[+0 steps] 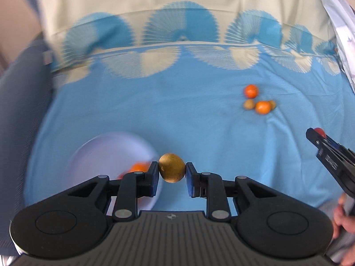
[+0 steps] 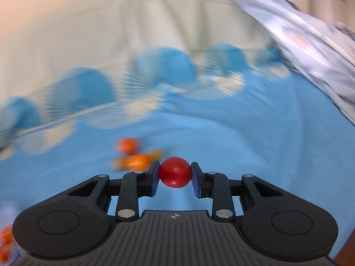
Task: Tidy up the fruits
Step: 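Carry the tomato and tan fruit over the plate with both tools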
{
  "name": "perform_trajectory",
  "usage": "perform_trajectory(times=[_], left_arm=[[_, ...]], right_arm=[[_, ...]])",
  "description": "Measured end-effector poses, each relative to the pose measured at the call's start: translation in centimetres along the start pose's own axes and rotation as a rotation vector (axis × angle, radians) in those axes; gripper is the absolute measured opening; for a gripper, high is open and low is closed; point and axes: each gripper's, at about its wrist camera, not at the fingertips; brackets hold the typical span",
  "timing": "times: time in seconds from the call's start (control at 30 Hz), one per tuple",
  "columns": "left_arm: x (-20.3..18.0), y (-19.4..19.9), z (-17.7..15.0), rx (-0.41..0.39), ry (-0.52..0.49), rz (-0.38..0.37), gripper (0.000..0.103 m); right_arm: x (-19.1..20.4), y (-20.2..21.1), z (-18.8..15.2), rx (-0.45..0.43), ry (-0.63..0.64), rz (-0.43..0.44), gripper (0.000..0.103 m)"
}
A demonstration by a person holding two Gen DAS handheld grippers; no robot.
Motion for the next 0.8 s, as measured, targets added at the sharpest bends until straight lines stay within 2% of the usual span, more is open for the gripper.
perform_trajectory(times=[0.17, 0.33, 0.53, 0.8], left_arm=[[5.6, 5.5, -5.3, 0.01, 0.07, 0.055, 0.028], [9.6, 9.5, -10.0, -0.022, 0.132, 0.08, 0.028], [12.2, 12.5, -13.8, -0.063, 0.201, 0.064, 0.028], [14.3, 14.4, -15.3, -0.118, 0.27, 0.04, 0.028]], right_arm=[[5.7, 8.7, -1.3, 0.095, 0.068, 0.255, 0.031], [10.8, 14.5, -2.7, 0.124, 0.192, 0.391, 0.031], [15.2, 18.7, -4.2, 0.12, 0.313, 0.452, 0.031], [17.5, 21.4, -4.9, 0.092, 0.389, 0.456, 0.031]])
Point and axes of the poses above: each gripper's, at about its wrist camera, not at the fingertips, and y roughly against the way its jaws point, x to its left, z to its top, and after that the axes turned 3 degrees about -x, right-handed
